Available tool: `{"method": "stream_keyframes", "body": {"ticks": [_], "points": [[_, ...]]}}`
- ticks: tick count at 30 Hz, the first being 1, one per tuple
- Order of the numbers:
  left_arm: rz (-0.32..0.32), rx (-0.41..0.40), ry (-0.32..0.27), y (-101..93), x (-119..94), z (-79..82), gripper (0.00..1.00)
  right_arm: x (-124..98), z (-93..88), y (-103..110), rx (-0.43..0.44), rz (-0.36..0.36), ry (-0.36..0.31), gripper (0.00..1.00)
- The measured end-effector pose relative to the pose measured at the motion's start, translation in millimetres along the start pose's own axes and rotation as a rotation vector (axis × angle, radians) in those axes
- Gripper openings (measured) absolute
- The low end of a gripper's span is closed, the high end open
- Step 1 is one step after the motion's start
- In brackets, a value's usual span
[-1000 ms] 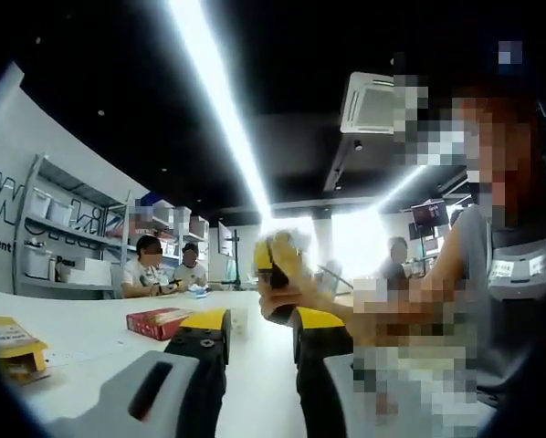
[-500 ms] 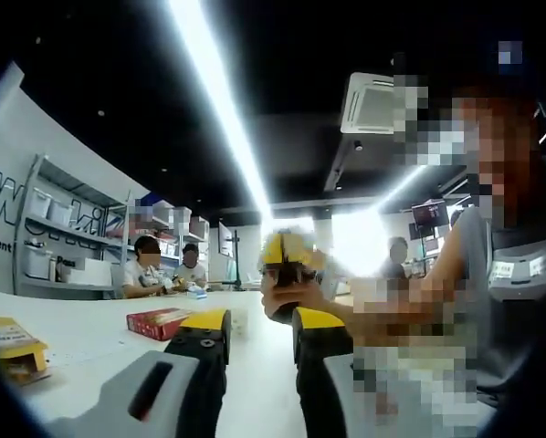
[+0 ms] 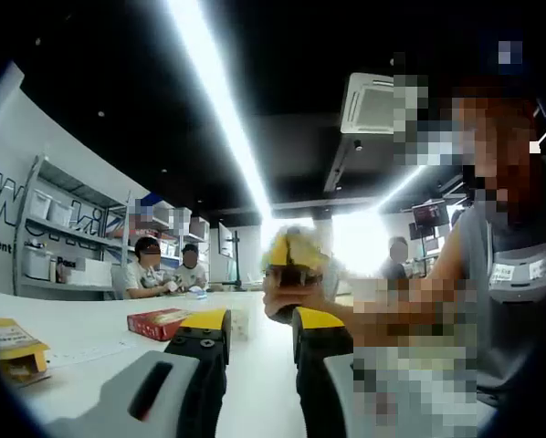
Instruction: Tear open the coffee pouch, take out the coffee, and pour the coffee from the pouch into the cup
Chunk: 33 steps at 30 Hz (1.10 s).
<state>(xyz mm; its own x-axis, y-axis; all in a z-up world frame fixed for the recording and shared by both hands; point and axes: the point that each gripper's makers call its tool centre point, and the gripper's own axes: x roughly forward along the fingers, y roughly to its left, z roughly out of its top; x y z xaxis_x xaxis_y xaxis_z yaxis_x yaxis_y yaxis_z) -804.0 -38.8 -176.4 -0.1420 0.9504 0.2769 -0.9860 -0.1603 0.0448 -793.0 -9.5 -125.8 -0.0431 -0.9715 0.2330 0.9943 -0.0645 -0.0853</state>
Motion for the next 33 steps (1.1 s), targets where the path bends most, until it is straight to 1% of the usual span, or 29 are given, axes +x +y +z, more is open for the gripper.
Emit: {"method": "stream_keyframes", "body": {"ticks": [1, 2, 3, 4, 5, 6, 7, 8, 10, 12, 13, 14, 15, 17, 18, 20, 21, 23, 24, 25, 28, 29, 30, 32, 33], "points": [[0.0, 0.0, 0.0, -0.1, 0, -0.1, 0.29, -1, -9.4, -9, 0.011, -0.038, 0.037, 0.02], [0.0, 0.001, 0.0, -0.1, 0, -0.1, 0.29, -2, -14.8, -13, 0.02, -0.049, 0.057, 0.02], [0.0, 0.0, 0.0, -0.2, 0, -0.2, 0.29, -1, -18.3, -13, 0.012, -0.049, 0.074, 0.02], [0.001, 0.001, 0.001, 0.0, 0, -0.4, 0.29, -1, -16.5, -9, -0.012, -0.027, 0.065, 0.02], [0.0, 0.001, 0.001, -0.1, 0, -0.4, 0.29, 0, -4.2, 5, -0.03, 0.036, 0.003, 0.02], [0.0, 0.001, 0.001, -0.2, 0, -0.3, 0.29, 0, 7.7, 14, -0.026, 0.072, -0.042, 0.02], [0.0, 0.001, 0.001, -0.3, 0, -0.1, 0.29, 0, 13.6, 18, -0.027, 0.082, -0.057, 0.02], [0.001, 0.002, 0.001, -0.3, 0, 0.1, 0.29, -3, 24.1, 20, -0.056, 0.091, -0.077, 0.02], [0.001, 0.001, -0.001, -0.1, 0, 0.4, 0.29, -6, 28.7, 20, -0.053, 0.093, -0.094, 0.02], [0.002, 0.001, 0.001, 0.2, 0, -0.2, 0.29, -6, 20.3, 16, -0.056, 0.075, -0.069, 0.02], [0.002, 0.002, 0.004, 0.1, 0, -0.9, 0.29, -6, 15.4, 9, -0.045, 0.053, -0.058, 0.02], [0.002, 0.003, 0.006, -0.2, 0, -1.3, 0.29, -5, 9.1, 0, -0.013, 0.016, -0.04, 0.02], [0.001, 0.004, 0.007, -0.7, 0, -1.4, 0.29, -5, 1.3, -8, 0.0, -0.012, -0.007, 0.02], [0.001, 0.004, 0.005, -0.8, 0, -0.9, 0.29, -6, -16.3, -22, -0.002, -0.066, 0.069, 0.02], [0.001, 0.004, 0.005, -0.7, 0, -0.8, 0.29, -5, -21.1, -23, 0.004, -0.071, 0.085, 0.02], [0.002, 0.003, 0.004, -0.6, 0, -0.4, 0.29, -3, -18.6, -19, 0.008, -0.048, 0.073, 0.02], [0.002, 0.004, 0.004, -0.6, 0, -0.3, 0.29, 0, -10.5, -7, 0.009, 0.006, 0.038, 0.02], [0.001, 0.004, 0.003, -1.0, 0, 0.1, 0.29, 2, 3.8, 10, 0.011, 0.071, -0.016, 0.02], [0.002, 0.004, 0.002, -0.7, 0, 0.4, 0.29, 1, 12.5, 20, -0.003, 0.106, -0.042, 0.02], [0.002, 0.004, 0.002, -0.5, 0, 0.4, 0.29, 1, 16.8, 25, -0.011, 0.118, -0.056, 0.02], [0.004, 0.003, 0.004, 0.1, 0, -0.4, 0.29, -1, 17.9, 26, -0.02, 0.118, -0.065, 0.02], [0.003, 0.003, 0.006, -0.1, 0, -0.7, 0.29, -1, 18.1, 23, -0.014, 0.113, -0.07, 0.02], [0.003, 0.004, 0.006, -0.2, 0, -0.8, 0.29, -1, 15.8, 16, -0.003, 0.085, -0.061, 0.02], [0.002, 0.004, 0.006, -0.4, 0, -0.7, 0.29, -2, 4.6, 2, 0.019, 0.021, -0.01, 0.02], [0.002, 0.004, 0.005, -0.2, 0, -0.6, 0.29, -2, -3.8, -9, 0.027, -0.026, 0.027, 0.02]]}}
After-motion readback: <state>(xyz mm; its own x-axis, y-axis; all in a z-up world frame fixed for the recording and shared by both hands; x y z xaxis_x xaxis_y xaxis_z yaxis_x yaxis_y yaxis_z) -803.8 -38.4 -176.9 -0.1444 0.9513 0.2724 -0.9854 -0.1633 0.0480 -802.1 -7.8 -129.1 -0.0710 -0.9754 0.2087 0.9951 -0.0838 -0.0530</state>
